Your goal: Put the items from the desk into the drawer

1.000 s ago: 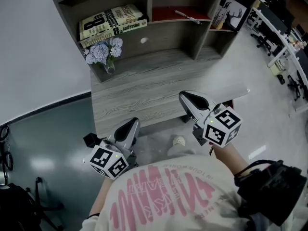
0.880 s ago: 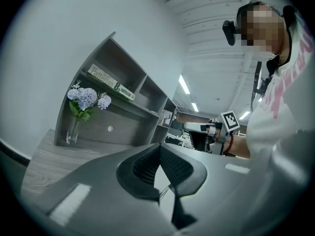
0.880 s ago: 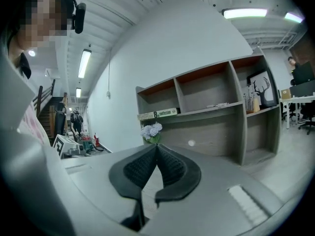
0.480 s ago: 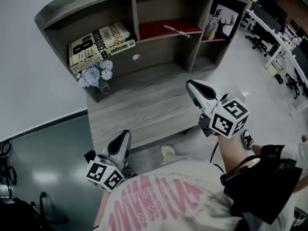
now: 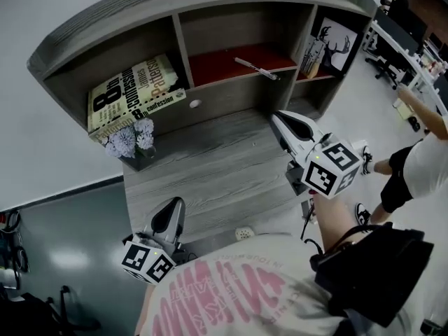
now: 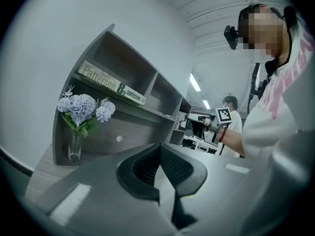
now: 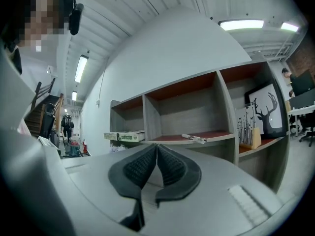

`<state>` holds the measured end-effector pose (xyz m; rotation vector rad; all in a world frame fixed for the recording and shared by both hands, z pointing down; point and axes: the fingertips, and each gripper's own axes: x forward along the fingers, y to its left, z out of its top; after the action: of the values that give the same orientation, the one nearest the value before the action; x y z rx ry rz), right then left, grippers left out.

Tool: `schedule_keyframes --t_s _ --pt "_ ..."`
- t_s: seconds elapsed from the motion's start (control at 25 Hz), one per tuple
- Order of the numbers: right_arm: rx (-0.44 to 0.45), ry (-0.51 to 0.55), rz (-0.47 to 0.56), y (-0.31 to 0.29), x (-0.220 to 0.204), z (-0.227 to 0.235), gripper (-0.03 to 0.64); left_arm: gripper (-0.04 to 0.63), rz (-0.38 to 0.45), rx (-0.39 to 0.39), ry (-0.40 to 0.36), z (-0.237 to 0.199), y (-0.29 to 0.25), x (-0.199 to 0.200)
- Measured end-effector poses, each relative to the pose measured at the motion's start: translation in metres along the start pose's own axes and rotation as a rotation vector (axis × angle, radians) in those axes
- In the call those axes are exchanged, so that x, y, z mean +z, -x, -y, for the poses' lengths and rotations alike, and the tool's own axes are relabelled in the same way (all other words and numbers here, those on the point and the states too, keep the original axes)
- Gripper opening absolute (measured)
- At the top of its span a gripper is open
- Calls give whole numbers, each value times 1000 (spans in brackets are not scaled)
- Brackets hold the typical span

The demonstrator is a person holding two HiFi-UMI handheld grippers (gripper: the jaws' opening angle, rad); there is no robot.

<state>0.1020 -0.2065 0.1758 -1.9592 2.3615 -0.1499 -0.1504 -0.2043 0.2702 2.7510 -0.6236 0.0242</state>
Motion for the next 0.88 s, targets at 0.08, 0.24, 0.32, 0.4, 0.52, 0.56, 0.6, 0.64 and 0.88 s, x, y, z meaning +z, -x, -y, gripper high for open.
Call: schedule_keyframes --t_s 0.08,0.24,0.32,0.4,0.52,0.56,0.6,0.64,0.88 --pt "3 2 11 -5 5 16 14 20 -5 0 12 -1 -18 0" --pt "5 -3 64 -13 20 46 30 20 -38 12 24 -7 -48 -3" --pt "3 -11 86 -15 25 61 45 20 -43 23 37 -11 -61 -4" --pt "10 -19 92 -19 26 77 65 20 -37 34 52 -14 -73 -7" --pt "32 -35 91 -28 23 96 87 20 -58 50 67 -15 -91 -15" --pt "42 -38 87 -32 20 100 96 20 -67 53 72 -16 -96 -19" --pt "51 -38 81 -36 17 103 111 20 -75 56 75 -16 -100 -22" --pt "60 -33 74 -40 14 105 121 20 -83 58 78 -17 -104 -25" --pt "120 -16 68 -62 6 108 149 20 -131 80 81 -23 -118 -34"
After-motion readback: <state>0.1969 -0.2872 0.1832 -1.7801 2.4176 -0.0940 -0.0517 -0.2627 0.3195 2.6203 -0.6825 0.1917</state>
